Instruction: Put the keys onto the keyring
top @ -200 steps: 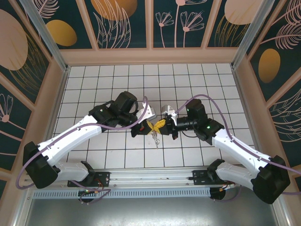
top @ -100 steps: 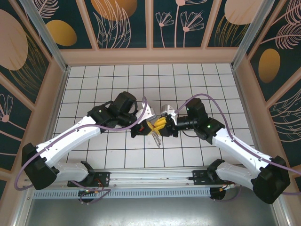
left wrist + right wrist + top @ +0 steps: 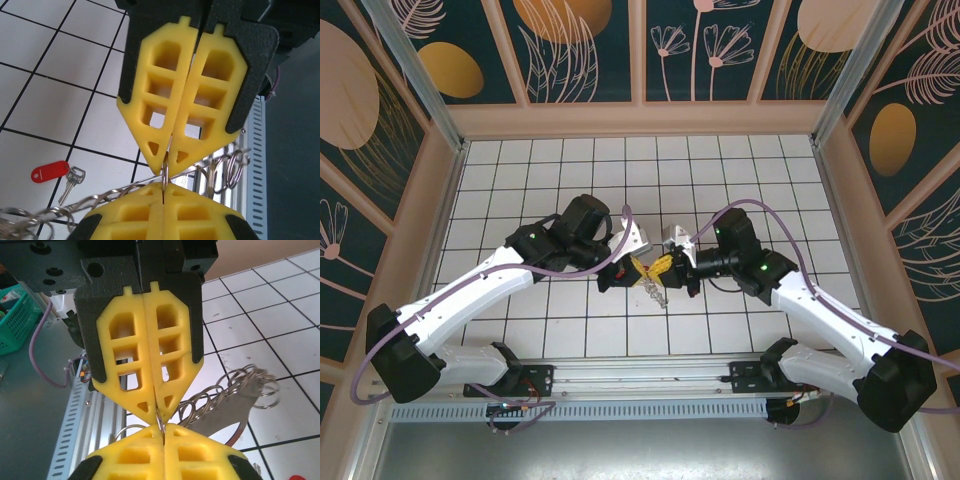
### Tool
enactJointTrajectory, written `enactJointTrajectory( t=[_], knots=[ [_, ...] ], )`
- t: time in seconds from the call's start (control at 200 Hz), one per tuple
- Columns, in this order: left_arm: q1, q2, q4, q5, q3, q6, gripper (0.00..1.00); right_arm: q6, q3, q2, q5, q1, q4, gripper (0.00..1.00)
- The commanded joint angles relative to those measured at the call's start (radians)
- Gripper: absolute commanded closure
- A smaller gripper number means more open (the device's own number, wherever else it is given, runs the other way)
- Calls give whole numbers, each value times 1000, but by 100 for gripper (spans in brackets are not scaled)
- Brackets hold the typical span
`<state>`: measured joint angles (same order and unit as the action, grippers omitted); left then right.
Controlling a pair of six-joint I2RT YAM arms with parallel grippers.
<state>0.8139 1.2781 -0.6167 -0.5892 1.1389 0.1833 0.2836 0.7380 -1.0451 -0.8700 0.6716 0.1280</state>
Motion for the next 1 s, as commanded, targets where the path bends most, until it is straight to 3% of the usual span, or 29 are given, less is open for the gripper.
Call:
enactJointTrajectory(
  t=[0.0, 0.16, 0.235, 0.32, 0.666, 0.841, 0.991],
  knots=[
    [5, -25, 14, -28, 33, 9, 100, 20, 30, -8, -9, 9, 15, 100],
    [4, -68, 99, -43, -12, -39, 100, -3, 11, 35, 0, 3, -46, 100],
    [5, -106, 175, -49, -60, -81, 85, -53, -20, 73, -9, -3, -122, 100],
    [4, -146, 255, -49, -110, -129, 78, -136, -70, 113, -22, -10, -245, 100],
    [3, -252, 544, -39, -259, -286, 66, -419, -227, 150, -36, -12, -732, 100],
    [2, -276, 568, -16, -278, -293, 62, -539, -292, 158, 11, -12, -950, 100],
    [2, -303, 582, 21, -295, -288, 61, -567, -305, 169, 24, -9, -993, 100]
  ],
)
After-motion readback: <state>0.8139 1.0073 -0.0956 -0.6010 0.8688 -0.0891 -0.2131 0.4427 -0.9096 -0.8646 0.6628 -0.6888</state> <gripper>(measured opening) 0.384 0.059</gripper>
